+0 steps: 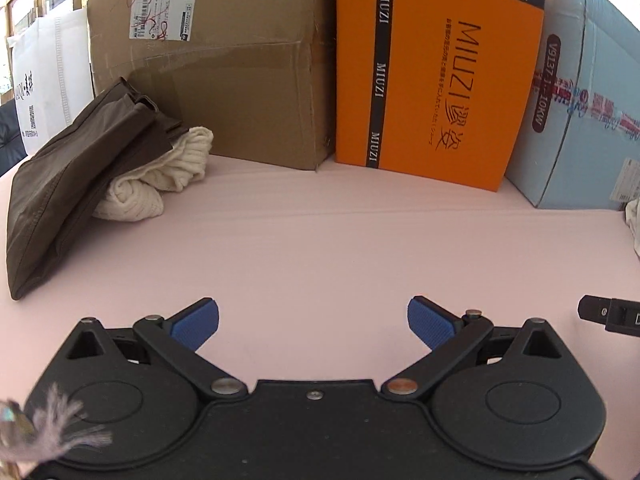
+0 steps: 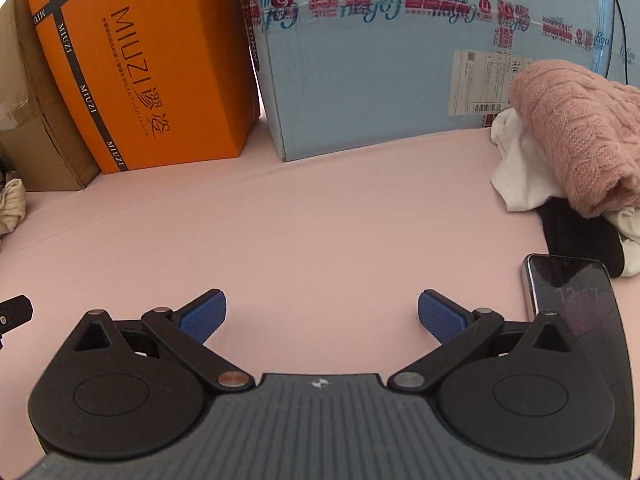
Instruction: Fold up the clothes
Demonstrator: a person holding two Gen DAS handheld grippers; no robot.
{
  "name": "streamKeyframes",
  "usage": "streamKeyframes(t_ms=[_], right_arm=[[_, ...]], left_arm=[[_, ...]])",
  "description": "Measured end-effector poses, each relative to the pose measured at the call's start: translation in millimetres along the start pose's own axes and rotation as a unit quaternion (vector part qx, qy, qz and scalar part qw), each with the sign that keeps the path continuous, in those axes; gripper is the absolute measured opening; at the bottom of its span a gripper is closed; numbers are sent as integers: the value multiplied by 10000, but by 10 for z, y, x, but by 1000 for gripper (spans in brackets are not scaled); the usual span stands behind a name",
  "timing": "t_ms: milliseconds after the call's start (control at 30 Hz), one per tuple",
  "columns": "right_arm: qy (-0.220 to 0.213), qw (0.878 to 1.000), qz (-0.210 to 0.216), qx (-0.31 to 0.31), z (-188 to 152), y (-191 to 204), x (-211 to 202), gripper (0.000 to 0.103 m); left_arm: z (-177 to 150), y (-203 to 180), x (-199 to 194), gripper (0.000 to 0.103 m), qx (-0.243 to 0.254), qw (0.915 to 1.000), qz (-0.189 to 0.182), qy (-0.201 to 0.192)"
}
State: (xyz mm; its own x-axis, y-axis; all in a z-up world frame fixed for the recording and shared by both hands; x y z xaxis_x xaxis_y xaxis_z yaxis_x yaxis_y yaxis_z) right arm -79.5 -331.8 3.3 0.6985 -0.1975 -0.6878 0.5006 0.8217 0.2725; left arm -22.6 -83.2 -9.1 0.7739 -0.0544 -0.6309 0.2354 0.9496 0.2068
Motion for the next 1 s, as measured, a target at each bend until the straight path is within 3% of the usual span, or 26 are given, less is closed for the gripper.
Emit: streamKeyframes(t_ms=[300,1000], right_arm=[[-370,9976,151,-570,-23,70,138,103],[-416,9976,203,-524,-11,53,145,103]], left_arm=[[-89,-66,129,103,241,9997,-42,68],[-109,-83,136,103,80,9999,11,-88]])
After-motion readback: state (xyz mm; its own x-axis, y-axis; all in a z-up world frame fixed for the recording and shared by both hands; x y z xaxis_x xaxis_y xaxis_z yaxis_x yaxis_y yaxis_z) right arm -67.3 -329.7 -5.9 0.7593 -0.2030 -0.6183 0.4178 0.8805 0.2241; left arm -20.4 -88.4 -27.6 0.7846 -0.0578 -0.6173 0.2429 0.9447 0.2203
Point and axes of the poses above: each gripper's, at about its wrist camera, not at the fingertips, and x roughly the way its jaws point, y to its left, z to its top, the point moved 4 cm from there along x, roughly the way its jaws point, and after that the axes turned 15 degrees about x, right-handed, at the moved point
